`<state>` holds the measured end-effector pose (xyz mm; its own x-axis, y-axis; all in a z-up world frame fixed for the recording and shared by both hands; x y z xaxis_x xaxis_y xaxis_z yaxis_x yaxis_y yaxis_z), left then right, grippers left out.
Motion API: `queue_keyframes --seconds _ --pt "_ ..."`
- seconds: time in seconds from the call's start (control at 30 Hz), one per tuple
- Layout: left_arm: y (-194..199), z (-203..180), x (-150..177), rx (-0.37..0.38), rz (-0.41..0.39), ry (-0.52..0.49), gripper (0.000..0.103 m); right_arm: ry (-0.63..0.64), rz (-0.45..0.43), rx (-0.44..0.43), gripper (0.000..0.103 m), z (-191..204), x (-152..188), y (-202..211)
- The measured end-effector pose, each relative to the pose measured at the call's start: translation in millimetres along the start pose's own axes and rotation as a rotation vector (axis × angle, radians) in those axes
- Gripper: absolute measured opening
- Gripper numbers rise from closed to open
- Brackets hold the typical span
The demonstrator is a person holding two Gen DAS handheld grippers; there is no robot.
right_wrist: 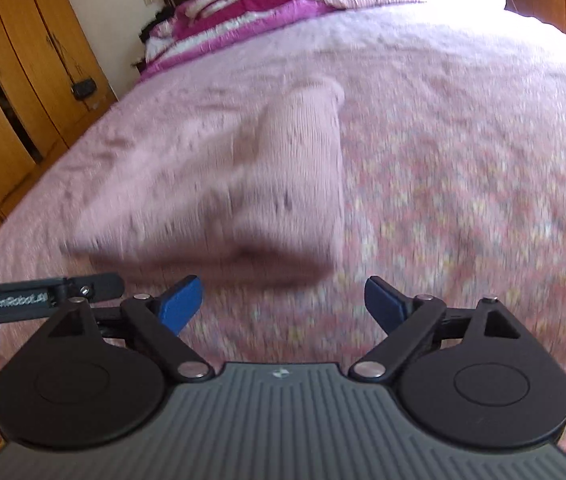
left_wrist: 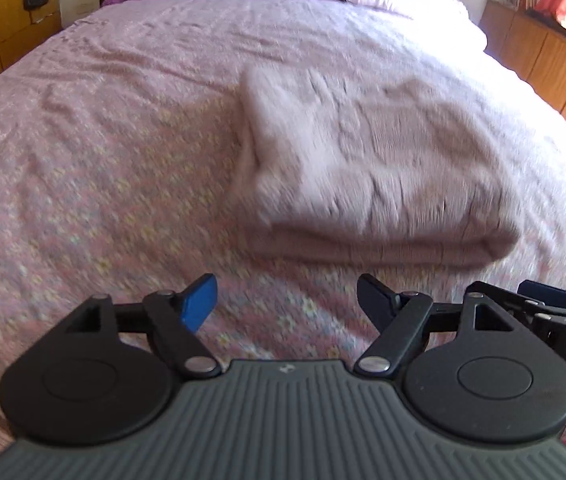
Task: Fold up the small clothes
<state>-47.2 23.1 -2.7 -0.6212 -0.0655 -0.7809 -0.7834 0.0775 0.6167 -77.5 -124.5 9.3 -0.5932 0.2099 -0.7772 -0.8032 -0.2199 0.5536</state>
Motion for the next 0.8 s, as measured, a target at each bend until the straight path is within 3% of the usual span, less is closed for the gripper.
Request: queue_keyframes --seconds 0.2,0.47,0.57,0.8 --pt "-14 -10 15 -0.050 0.017 -0.057 0.078 0.044 0.030 0.037 0.093 1 22 -11" --pt "-17 -11 15 -0.074 0.029 -0.043 0.080 0.048 0.020 0.030 0.097 -2 30 -19" --pt "-18 -11 15 -0.084 0.036 -0.038 0.091 0.045 0.016 0.027 0.099 -2 32 -19" --pt "-19 -9 16 -0.091 0.035 -0.024 0.092 0.030 0.011 0.023 0.101 -3 31 -22"
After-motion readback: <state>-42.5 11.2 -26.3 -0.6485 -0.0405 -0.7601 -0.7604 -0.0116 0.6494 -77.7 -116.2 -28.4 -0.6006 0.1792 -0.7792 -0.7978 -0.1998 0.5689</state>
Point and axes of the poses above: each gripper's, at about its wrist camera, not at the fingertips, and y roughly against the way its jaws point, z to its left, x to its underside, the point moved 4 cm from there along -y, roughly the way its jaws point, and after that the axes turned 11 degrees about -z, right-handed, at the moved point
